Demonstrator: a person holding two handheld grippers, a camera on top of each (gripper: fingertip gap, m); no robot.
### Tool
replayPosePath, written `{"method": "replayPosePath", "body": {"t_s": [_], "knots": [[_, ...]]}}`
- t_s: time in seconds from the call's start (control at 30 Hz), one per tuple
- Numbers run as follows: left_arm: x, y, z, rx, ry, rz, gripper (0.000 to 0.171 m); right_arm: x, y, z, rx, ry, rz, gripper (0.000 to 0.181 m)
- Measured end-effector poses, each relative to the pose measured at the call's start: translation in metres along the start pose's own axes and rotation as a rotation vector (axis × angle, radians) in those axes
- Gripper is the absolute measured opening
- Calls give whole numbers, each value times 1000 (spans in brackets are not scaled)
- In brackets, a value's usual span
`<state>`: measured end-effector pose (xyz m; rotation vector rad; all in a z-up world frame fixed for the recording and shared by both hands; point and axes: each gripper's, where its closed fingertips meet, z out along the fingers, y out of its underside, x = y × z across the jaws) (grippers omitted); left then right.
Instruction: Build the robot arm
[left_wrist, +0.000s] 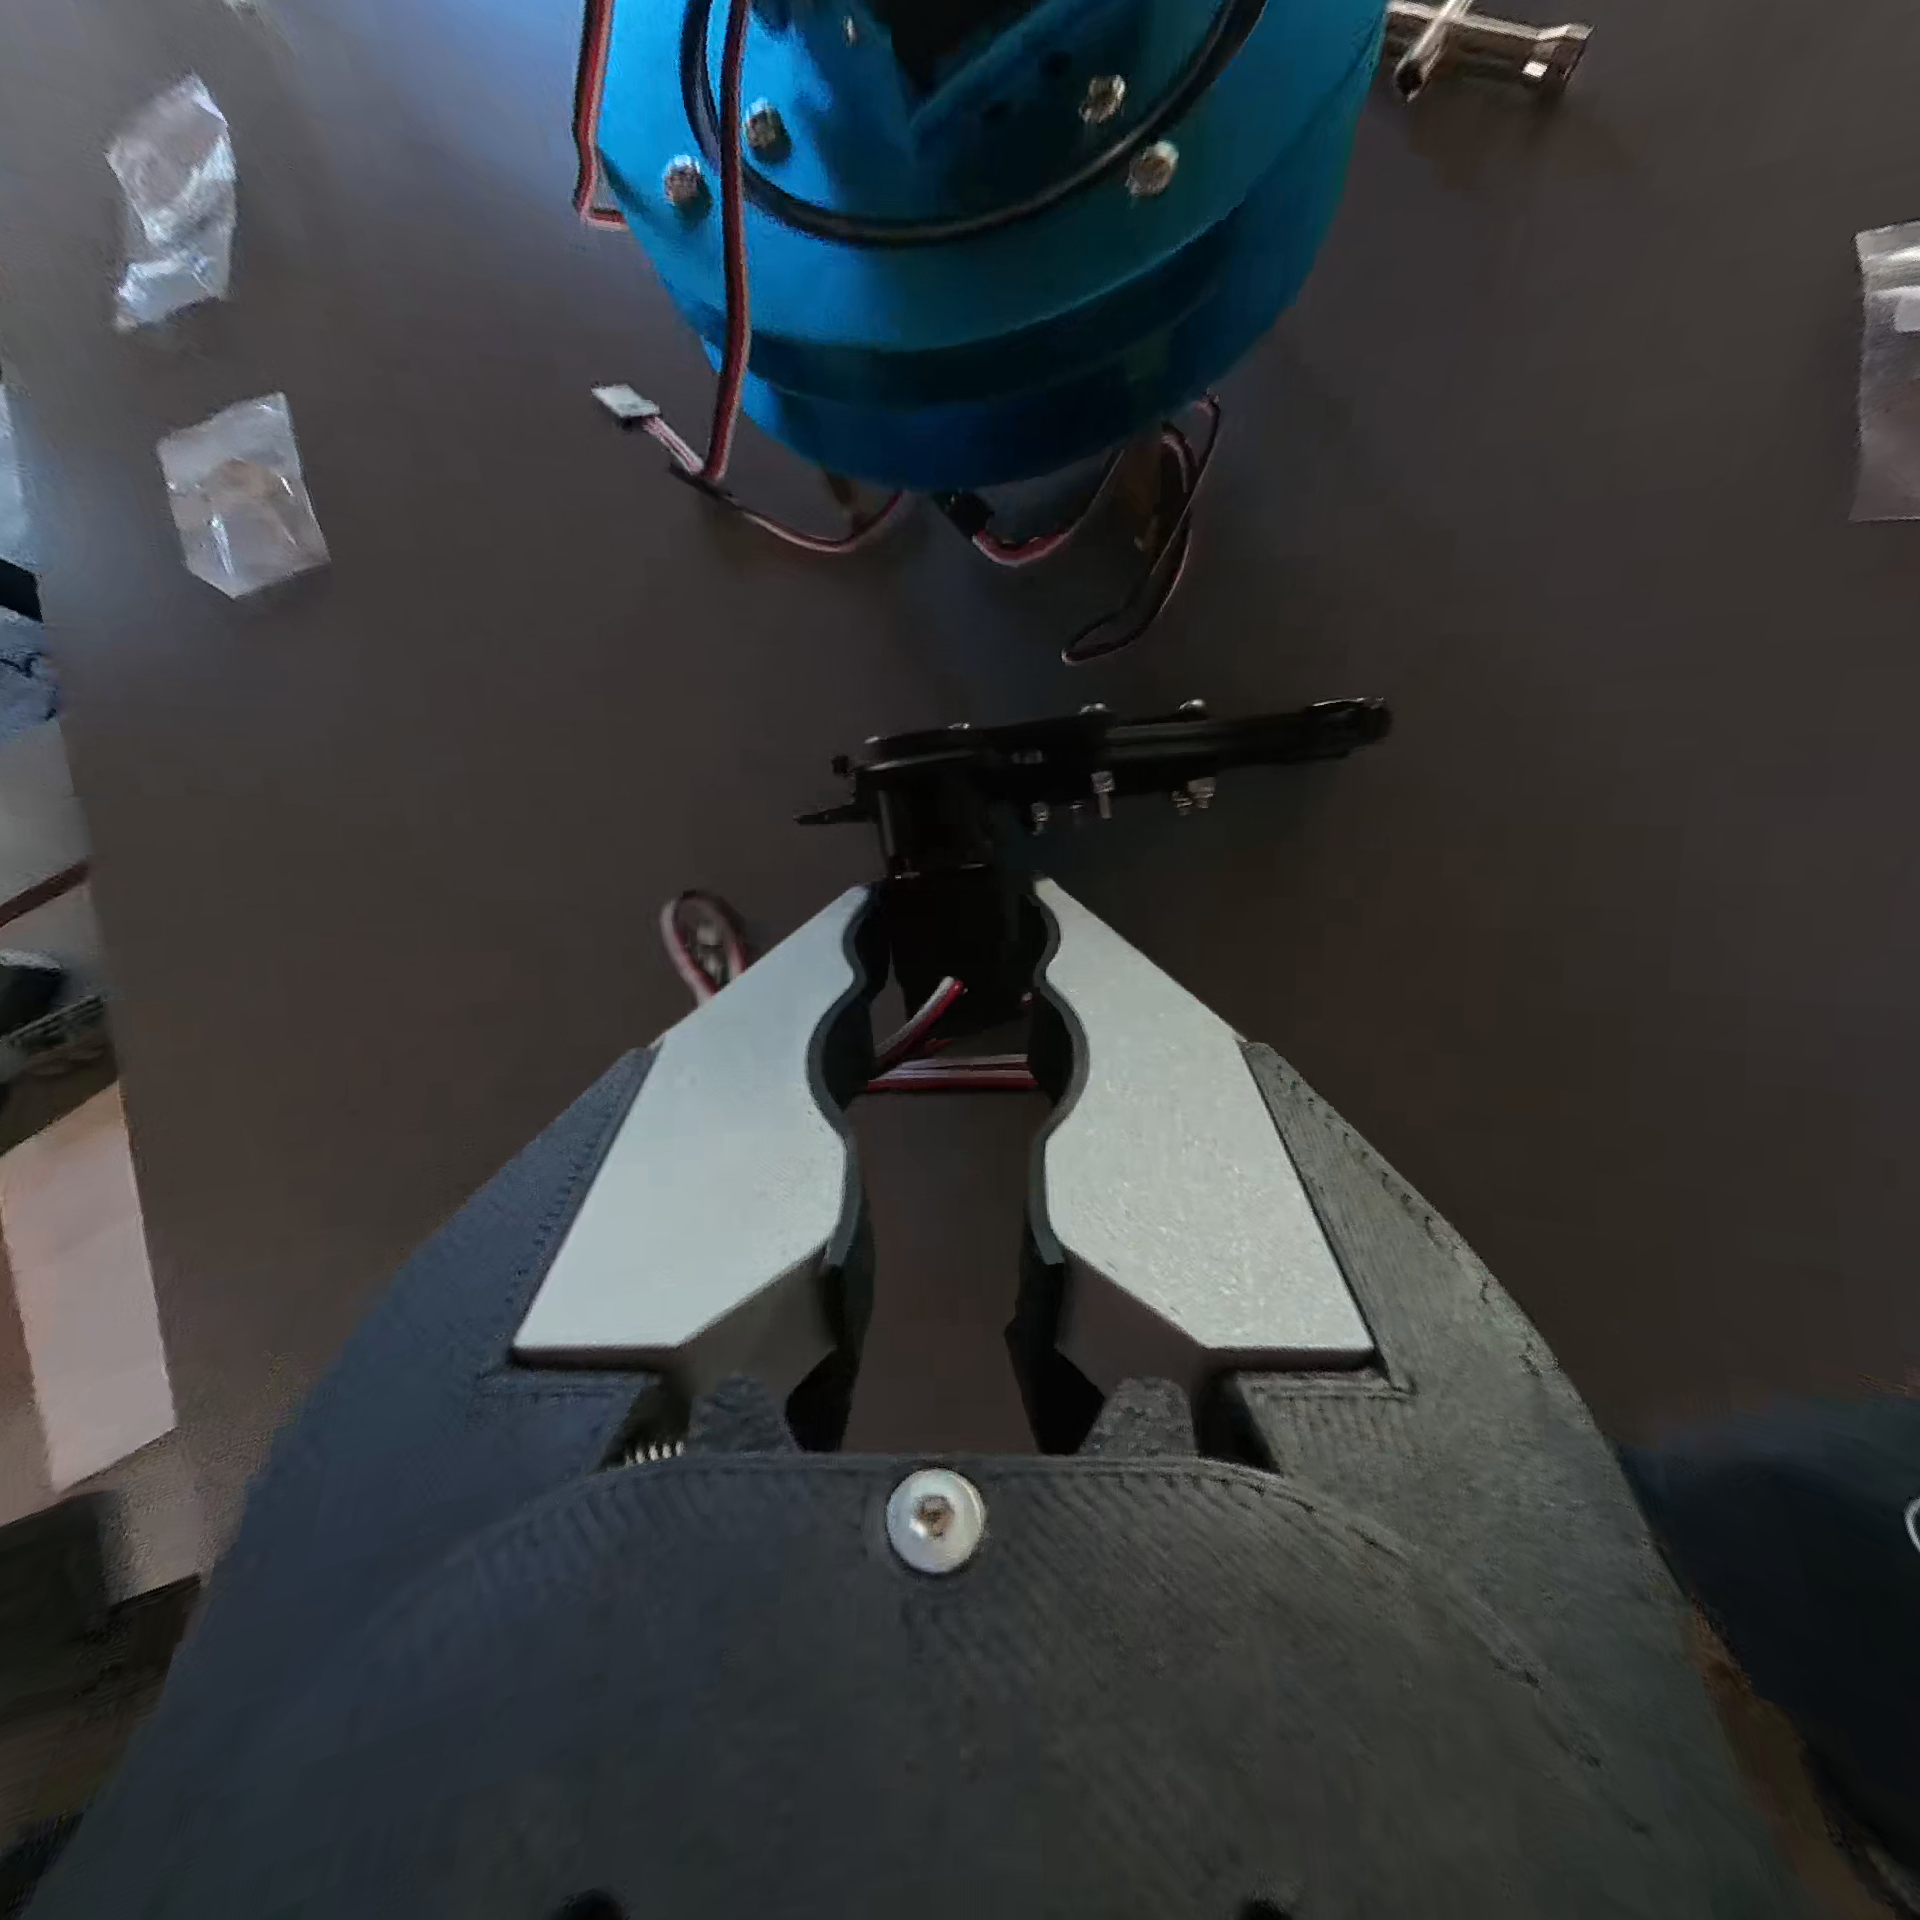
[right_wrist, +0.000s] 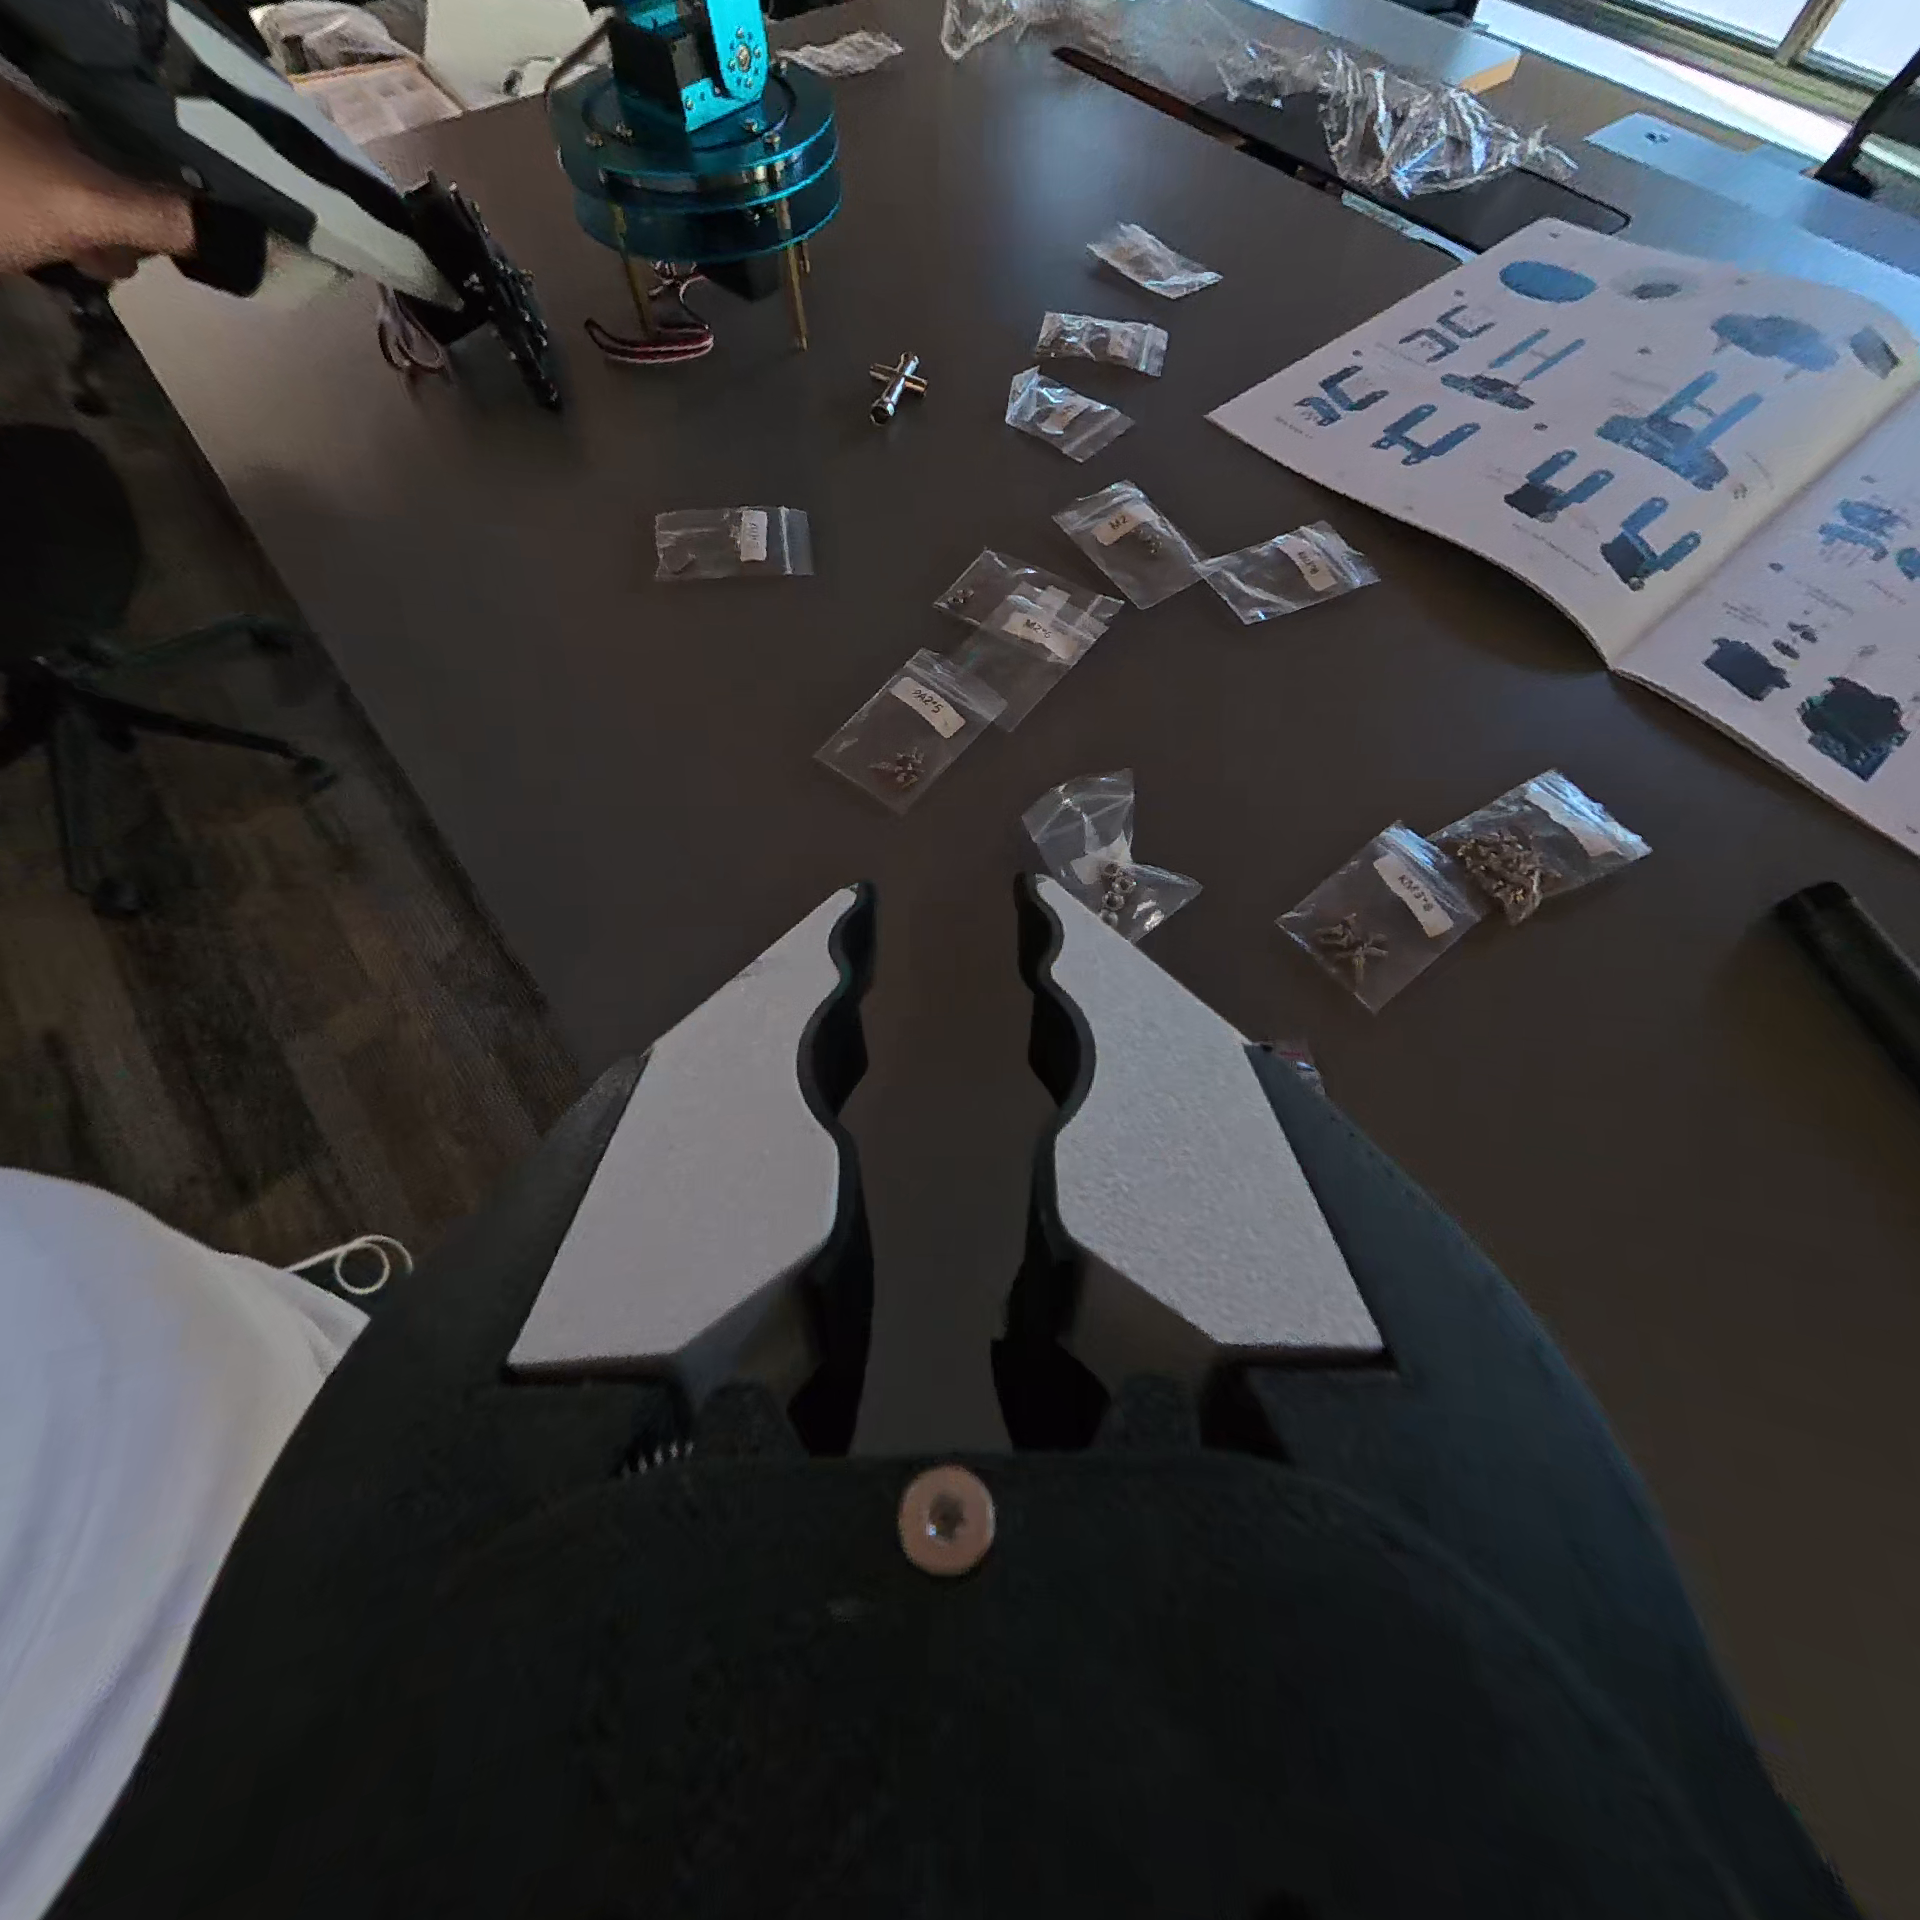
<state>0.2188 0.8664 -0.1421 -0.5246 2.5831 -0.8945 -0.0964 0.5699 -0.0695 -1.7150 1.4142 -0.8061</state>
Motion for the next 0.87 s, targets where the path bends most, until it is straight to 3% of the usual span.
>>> {"method": "replayPosePath", "body": {"t_s": [0.23,0.5,0.63,0.73,0.87], "knots": [[-9,-2,0,86,129,-180,21,-16,1,-9,-21,54,18,27],[23,-43,-60,420,636,-566,21,-43,-6,-1,-21,-6,27,26],[75,-85,-107,562,915,-622,21,-57,-15,11,4,-91,3,26],[129,-124,-144,639,1213,-646,21,-63,-24,16,57,-177,-15,26],[193,-173,-168,673,1541,-667,21,-45,-27,5,129,-235,-32,26]]}}
